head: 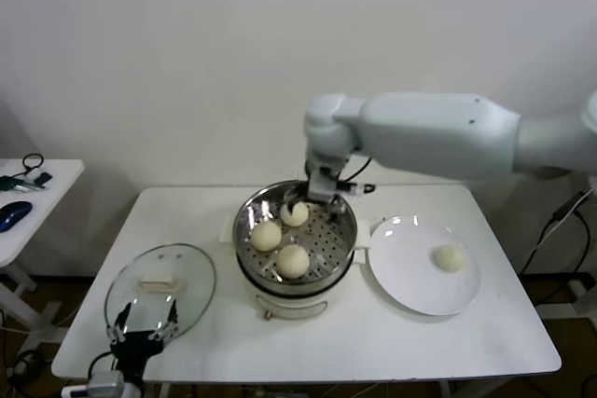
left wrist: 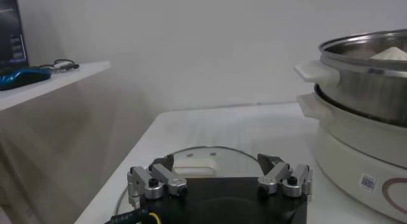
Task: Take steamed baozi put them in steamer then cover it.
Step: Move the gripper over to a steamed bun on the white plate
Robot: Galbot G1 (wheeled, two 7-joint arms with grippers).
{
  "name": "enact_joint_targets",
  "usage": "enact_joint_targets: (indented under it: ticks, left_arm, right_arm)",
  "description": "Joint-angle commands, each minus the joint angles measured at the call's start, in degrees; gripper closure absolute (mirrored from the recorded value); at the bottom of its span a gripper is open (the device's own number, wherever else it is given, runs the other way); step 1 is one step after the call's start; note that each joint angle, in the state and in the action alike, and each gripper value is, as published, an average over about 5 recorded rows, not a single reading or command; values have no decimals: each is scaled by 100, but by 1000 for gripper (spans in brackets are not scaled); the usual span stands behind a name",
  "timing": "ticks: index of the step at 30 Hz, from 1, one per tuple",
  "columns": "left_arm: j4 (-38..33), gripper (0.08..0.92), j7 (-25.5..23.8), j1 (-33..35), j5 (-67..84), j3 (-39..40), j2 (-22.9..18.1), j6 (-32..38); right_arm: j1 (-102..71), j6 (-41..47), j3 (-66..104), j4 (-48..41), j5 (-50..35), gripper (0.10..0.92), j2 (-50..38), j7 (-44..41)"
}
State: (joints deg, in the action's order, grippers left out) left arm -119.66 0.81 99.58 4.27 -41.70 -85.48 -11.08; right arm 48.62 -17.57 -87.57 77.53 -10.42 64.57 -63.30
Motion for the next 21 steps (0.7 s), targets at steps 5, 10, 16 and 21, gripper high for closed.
enact_joint_targets:
  ticks: [5, 10, 16, 21]
  left_arm:
    - [-42, 177, -9, -23, 14, 34, 1, 1]
    - [11, 177, -6, -10, 19, -1, 5, 16]
    - [102, 177, -6, -30, -10, 7, -25, 14]
    - [115, 177, -10, -46, -37, 39, -63, 7]
  right_arm:
    - [-105, 2230, -1055, -899, -989, 203, -2453, -10]
    - [-1304, 2708, -294, -973, -478, 203, -2766, 236]
    - [-2636, 3036, 841, -1330, 38, 203, -2706, 512]
    - [-3306, 2975, 1539, -1890, 427, 203, -2438, 517]
